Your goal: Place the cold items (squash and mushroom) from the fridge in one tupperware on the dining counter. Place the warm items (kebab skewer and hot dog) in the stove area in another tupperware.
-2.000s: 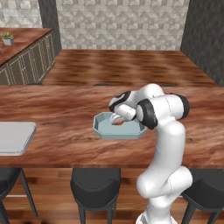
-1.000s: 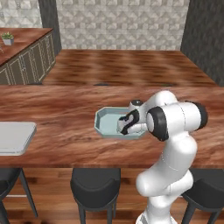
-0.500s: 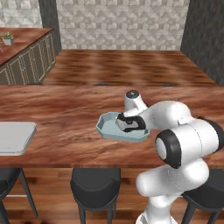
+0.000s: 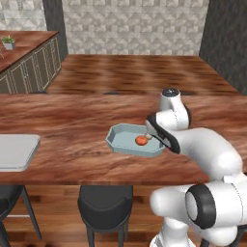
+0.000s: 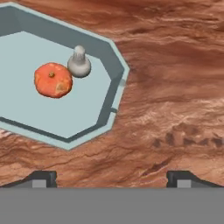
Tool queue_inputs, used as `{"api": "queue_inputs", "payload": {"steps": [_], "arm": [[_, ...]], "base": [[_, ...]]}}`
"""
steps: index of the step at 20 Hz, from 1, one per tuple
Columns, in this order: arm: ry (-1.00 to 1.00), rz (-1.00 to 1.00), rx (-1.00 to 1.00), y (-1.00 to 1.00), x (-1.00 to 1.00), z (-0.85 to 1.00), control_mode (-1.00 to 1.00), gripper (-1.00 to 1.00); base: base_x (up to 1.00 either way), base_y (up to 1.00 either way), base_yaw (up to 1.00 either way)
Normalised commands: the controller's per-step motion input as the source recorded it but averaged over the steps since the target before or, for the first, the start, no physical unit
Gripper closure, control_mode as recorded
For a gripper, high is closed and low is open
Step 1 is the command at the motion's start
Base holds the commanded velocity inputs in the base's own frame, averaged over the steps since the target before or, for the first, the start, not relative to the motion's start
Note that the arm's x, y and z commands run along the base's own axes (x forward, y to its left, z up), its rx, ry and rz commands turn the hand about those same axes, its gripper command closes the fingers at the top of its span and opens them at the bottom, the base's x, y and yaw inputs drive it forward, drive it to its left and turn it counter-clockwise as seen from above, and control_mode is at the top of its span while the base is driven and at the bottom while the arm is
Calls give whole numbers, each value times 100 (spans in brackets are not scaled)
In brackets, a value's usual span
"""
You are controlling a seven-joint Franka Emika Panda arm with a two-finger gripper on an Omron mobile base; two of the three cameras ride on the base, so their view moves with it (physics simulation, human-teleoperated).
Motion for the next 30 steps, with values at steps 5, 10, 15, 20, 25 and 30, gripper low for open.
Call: {"api": "queue_inputs", "payload": {"steps": [5, 10, 15, 20, 25, 30], "arm": [[-28, -16, 32, -54, -100, -13, -100, -100], [-43, -4, 36, -14, -100, -15, -100, -100], [-1, -1, -28, 68, -85, 0, -100, -100], [29, -7, -51, 81, -16, -4, -100, -100], [21, 0, -15, 5, 0, -47, -100, -100], [0, 0, 15, -49, -13, -25, -100, -100]], "base": [[0, 0, 0], [0, 0, 0], [0, 0, 0], [0, 0, 0], [0, 0, 0], [0, 0, 0]]}}
